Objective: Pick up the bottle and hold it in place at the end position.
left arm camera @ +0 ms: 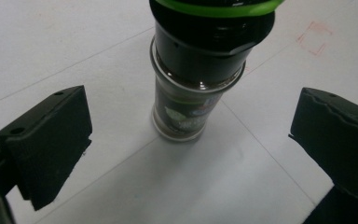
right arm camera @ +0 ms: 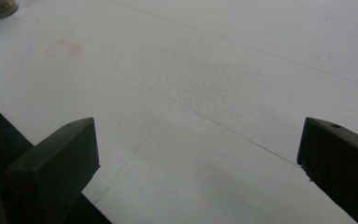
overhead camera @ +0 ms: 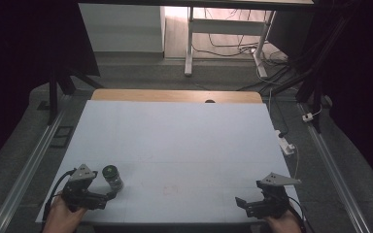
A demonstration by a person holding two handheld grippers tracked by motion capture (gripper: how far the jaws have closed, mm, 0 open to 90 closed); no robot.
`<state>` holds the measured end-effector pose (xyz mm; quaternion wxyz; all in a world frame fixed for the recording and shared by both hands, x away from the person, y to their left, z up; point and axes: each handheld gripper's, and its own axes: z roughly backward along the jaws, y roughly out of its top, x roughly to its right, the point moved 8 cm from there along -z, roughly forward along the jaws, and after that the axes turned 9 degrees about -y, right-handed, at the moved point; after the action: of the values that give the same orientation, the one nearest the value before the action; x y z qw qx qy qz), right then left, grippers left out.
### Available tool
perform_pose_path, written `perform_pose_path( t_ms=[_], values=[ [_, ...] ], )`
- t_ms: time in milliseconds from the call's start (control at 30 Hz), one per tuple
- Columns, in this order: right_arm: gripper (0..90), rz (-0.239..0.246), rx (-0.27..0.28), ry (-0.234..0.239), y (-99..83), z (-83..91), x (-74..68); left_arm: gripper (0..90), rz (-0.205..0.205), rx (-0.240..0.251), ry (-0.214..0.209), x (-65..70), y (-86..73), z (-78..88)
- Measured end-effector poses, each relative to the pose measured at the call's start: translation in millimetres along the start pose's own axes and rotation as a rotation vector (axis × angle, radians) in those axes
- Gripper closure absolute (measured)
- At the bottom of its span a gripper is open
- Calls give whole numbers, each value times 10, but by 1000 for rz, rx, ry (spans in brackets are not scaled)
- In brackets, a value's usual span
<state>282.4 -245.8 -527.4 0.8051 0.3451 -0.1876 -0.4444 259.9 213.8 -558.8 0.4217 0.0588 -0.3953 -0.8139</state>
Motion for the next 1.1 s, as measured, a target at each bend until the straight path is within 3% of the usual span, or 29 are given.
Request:
perform_pose_path(
  t_ms=[267, 433, 600, 733, 900, 1000, 1100],
  values=[
    [0, 1, -7, 0, -3, -4, -1, 0, -52, -39, -27, -21, 36, -125],
    [0, 4, -7, 0, -4, -4, -1, 0, -61, -51, -50, -49, 45, -166],
    [0, 7, -9, 1, -5, -6, -6, 53, -86, -79, -47, -90, 31, -198],
    [0, 13, -10, -1, -7, -7, -12, 224, -103, -72, -49, -111, 42, -201],
    [0, 16, -15, -1, -10, -8, -15, 347, -132, -74, -45, -111, 50, -197],
    [0, 16, -17, -3, -11, -12, -16, 488, -139, -70, -58, -104, 57, -185],
    [0, 16, -15, -5, -10, -10, -16, 527, -145, -74, -55, -92, 54, -171]
  ],
)
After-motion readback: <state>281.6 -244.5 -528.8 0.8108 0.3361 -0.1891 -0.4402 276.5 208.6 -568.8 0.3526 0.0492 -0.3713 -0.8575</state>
